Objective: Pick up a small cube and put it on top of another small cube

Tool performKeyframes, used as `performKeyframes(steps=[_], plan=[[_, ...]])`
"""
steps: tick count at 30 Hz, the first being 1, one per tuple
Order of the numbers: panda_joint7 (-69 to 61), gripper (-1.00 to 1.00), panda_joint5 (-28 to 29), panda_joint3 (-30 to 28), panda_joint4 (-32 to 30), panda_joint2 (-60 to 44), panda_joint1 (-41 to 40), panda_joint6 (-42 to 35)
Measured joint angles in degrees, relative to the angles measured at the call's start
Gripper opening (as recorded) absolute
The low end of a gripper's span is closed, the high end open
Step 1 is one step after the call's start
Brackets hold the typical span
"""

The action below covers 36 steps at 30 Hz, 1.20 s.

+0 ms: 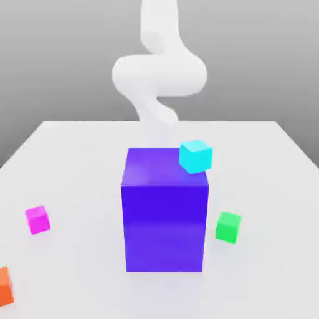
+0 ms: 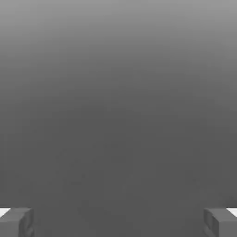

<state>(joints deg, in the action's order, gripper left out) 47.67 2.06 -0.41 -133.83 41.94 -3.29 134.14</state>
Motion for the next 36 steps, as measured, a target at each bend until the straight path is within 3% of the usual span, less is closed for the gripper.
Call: performKeyframes(steps=[13, 21, 25, 28, 33, 36], plan=[[7.8, 0.0, 8.41, -6.64, -10.59, -20.33, -15.8, 12.04], [8.92, 0.0, 8.51, -13.94, -17.13, -32.56, -22.96, 19.73], [6.62, 0.0, 4.57, -17.53, -20.5, -38.77, -26.56, 23.81], [2.6, 0.0, -1.63, -18.22, -23.01, -43.51, -29.98, 26.8], [-5.77, 0.0, -13.66, -11.75, -23.06, -53.02, -35.55, 33.52], [-8.48, 0.0, -17.03, -6.16, -21.81, -59.2, -40.39, 38.44]])
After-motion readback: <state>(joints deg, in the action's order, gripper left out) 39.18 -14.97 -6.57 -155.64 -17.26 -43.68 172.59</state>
